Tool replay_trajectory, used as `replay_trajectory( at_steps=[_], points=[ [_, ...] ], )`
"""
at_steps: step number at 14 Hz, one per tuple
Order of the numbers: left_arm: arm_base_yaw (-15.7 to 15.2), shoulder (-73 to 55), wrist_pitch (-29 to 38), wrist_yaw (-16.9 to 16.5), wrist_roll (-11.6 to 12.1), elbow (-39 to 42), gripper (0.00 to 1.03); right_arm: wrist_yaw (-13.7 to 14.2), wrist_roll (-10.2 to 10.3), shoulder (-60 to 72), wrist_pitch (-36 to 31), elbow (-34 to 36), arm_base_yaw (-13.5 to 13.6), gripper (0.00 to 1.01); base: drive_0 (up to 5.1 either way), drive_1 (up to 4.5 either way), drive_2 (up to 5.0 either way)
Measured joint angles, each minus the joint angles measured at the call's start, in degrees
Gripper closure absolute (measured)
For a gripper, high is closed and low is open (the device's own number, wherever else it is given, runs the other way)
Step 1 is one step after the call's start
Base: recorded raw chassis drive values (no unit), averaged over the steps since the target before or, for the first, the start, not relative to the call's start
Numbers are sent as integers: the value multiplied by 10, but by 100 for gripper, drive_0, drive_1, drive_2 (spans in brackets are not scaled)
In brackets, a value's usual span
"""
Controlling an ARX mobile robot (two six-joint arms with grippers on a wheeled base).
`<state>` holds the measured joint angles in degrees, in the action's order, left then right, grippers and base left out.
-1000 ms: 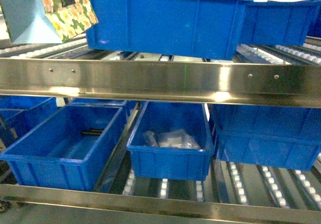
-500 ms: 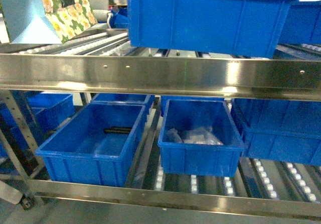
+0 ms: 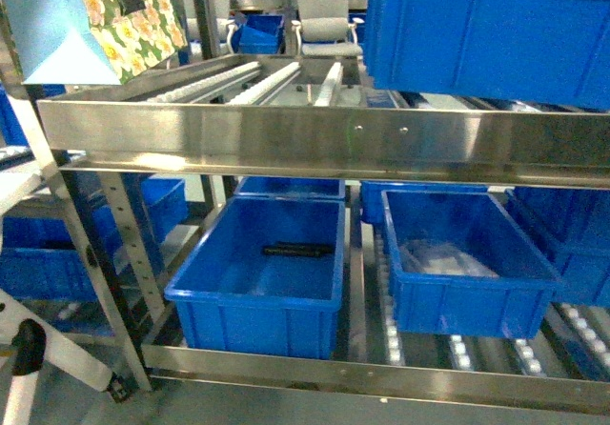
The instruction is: Move flower gift bag to table near conveyor
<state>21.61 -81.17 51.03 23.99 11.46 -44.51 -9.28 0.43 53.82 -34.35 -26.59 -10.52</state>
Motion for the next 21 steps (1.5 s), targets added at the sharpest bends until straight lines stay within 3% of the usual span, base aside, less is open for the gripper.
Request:
replay_trajectory(
  at_steps=[21],
  points=[
    [0, 0, -1, 0, 0, 0, 101, 0, 0, 1, 1, 0, 0, 99, -500, 245, 245]
  ],
)
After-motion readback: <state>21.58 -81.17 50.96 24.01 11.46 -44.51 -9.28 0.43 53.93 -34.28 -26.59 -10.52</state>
